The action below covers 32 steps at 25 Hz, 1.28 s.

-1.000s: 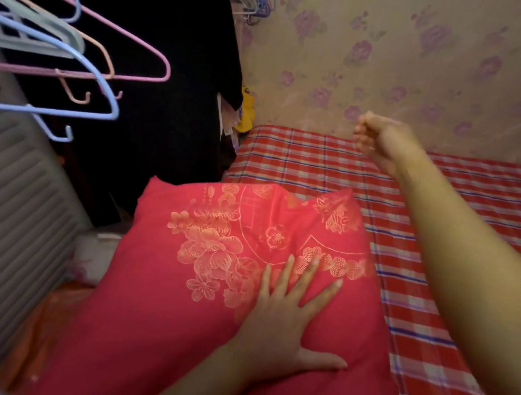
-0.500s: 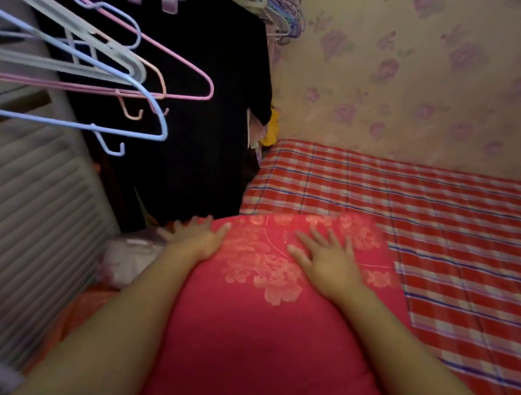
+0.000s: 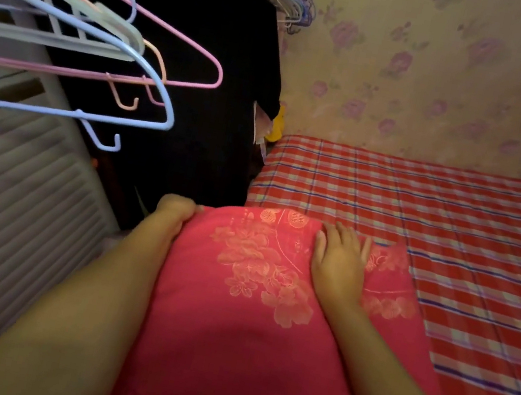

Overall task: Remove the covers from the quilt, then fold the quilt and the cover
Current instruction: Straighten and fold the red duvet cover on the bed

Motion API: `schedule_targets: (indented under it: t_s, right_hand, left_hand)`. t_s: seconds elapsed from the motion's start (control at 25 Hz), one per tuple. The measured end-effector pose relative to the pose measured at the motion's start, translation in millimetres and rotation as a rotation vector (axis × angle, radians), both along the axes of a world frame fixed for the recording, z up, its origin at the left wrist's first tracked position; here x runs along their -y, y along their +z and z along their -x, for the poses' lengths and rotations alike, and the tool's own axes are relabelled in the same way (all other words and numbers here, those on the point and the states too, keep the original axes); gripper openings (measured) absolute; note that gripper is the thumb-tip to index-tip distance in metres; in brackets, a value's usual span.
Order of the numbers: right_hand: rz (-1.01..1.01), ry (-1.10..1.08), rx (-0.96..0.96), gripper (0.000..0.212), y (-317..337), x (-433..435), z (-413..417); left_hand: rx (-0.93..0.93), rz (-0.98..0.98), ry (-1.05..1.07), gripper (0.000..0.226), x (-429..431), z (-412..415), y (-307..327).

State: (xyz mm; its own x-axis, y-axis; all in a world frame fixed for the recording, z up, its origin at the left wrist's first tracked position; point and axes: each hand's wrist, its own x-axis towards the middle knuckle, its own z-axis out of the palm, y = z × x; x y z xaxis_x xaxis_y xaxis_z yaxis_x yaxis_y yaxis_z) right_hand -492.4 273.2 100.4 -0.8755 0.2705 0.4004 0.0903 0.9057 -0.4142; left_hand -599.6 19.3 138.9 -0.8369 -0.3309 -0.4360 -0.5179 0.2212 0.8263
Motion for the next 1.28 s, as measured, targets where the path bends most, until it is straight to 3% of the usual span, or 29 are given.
schedule_targets:
  t_s: [0.12,0.24,0.44,0.56,0.72,0.8,0.96,1.08,1.28]
  right_hand:
    - [0.020,-0.014,-0.053,0.055,-15,-4,-11]
    - [0.007,0.026,-0.073,0.054,-21,-1,-15]
    - [-0.004,0.036,-0.041,0.060,-24,0,-16]
    - [-0.012,0.063,-0.032,0.059,-27,-1,-17]
    - [-0.012,0.072,-0.026,0.057,-34,-9,-20]
    - [-0.019,0.075,-0.011,0.057,-36,-8,-18]
    - [-0.037,0.093,-0.013,0.057,-37,-5,-16]
    - [-0.044,0.092,-0.027,0.056,-38,-7,-17]
    - [-0.040,0.107,-0.046,0.053,-41,-3,-13]
  left_hand:
    - [0.153,-0.272,0.031,0.030,4,12,8]
    - [0.102,-0.324,0.114,0.018,1,24,9]
    - [-0.120,-0.217,0.210,0.026,-13,37,10]
    - [-0.140,0.015,0.196,0.039,-17,32,7]
    - [0.222,0.279,-0.280,0.069,-12,5,32]
    - [0.285,0.464,-0.459,0.065,-4,-1,42]
    - [0.160,0.625,-0.568,0.030,-8,-7,45]
    - [0.122,0.709,-0.508,0.029,-12,-2,45]
    - [0.050,0.652,-0.280,0.018,-9,-3,29]
